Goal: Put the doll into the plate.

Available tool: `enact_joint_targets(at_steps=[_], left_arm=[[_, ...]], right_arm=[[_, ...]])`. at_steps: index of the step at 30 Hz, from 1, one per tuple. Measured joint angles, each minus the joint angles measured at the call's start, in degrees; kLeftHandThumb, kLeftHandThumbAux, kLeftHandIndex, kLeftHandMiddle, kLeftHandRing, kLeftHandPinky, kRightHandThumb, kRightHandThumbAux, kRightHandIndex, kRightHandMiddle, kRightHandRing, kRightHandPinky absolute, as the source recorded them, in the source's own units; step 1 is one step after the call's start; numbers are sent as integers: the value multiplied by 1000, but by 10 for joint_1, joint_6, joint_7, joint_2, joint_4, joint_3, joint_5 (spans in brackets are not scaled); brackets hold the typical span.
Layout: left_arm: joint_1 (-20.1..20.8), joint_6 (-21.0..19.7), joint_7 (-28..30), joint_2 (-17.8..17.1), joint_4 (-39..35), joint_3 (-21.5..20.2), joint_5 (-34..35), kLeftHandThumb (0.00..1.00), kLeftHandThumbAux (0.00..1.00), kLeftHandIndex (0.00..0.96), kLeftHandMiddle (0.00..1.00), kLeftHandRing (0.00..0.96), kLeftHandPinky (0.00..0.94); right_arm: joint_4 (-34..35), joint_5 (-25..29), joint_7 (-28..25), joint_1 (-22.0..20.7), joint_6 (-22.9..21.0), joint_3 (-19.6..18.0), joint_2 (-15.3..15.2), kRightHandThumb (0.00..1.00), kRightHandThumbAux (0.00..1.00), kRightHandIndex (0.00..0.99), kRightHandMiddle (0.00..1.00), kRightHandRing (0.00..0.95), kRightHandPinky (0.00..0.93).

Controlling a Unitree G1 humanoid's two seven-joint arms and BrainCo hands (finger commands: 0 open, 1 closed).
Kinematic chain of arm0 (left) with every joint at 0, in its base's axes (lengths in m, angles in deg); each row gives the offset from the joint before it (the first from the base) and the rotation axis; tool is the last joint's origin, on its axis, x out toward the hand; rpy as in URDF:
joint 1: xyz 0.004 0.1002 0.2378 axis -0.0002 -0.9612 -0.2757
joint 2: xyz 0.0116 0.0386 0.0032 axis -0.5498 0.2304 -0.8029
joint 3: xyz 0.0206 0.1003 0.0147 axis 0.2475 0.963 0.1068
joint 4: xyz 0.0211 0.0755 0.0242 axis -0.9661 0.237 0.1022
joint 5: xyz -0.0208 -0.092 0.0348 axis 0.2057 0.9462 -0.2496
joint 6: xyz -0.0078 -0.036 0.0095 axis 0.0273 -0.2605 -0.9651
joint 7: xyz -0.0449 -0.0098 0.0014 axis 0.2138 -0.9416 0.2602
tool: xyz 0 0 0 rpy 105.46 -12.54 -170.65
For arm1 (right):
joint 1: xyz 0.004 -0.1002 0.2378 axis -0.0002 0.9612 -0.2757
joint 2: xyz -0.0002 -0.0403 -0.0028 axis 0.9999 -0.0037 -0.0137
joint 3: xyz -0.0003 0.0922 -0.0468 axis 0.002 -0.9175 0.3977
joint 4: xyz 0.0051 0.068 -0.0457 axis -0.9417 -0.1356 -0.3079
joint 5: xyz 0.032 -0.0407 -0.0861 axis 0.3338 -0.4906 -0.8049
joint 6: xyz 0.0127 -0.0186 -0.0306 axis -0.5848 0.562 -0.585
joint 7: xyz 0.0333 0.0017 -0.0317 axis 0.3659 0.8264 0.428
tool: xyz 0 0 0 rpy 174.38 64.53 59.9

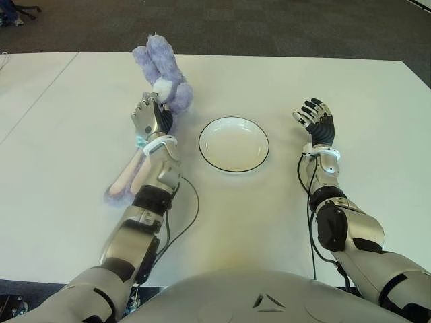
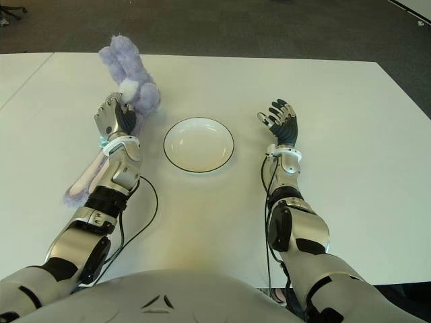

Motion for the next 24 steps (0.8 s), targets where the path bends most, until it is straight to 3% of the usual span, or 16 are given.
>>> enact_joint_targets(at_steps=[24], left_arm=[[30, -20, 76, -37, -54, 66, -76, 854, 665, 403, 546, 810, 814]], right_arm=[[0, -2, 7, 0, 0, 4, 0, 107, 887, 176, 222, 220, 231]])
